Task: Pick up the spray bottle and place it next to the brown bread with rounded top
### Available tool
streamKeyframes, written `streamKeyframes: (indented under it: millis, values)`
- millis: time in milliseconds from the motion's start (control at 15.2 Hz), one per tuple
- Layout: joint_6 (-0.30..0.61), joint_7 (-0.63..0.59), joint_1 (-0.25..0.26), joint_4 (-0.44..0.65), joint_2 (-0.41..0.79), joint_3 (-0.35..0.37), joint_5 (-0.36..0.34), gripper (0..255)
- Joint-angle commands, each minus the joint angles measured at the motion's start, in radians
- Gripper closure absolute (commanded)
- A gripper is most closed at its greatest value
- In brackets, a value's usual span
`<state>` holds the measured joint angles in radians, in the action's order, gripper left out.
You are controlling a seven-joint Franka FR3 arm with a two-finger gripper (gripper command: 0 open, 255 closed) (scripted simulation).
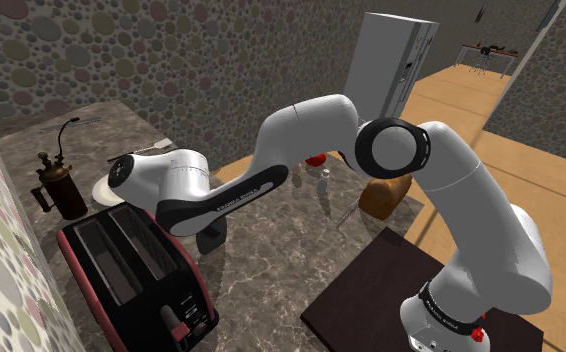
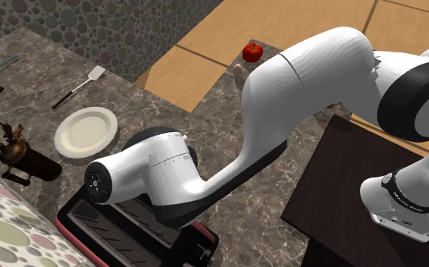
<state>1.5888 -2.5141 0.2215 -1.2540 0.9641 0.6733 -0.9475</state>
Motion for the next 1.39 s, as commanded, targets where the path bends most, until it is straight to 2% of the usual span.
streamKeyframes:
  millis: [0,264,330,924,1320]
  values:
    - [0.002,-0.001,-0.001,-0.002,0.000,0.000,0.000,0]
    - [0.002,0.000,-0.001,-0.002,0.000,0.000,0.000,0]
    - [0.002,0.000,-0.001,-0.002,0.000,0.000,0.000,255]
    - [0.002,-0.001,-0.001,-0.002,0.000,0.000,0.000,255]
    - [-0.038,0.022,-0.006,0.005,-0.042,0.015,0.018,255]
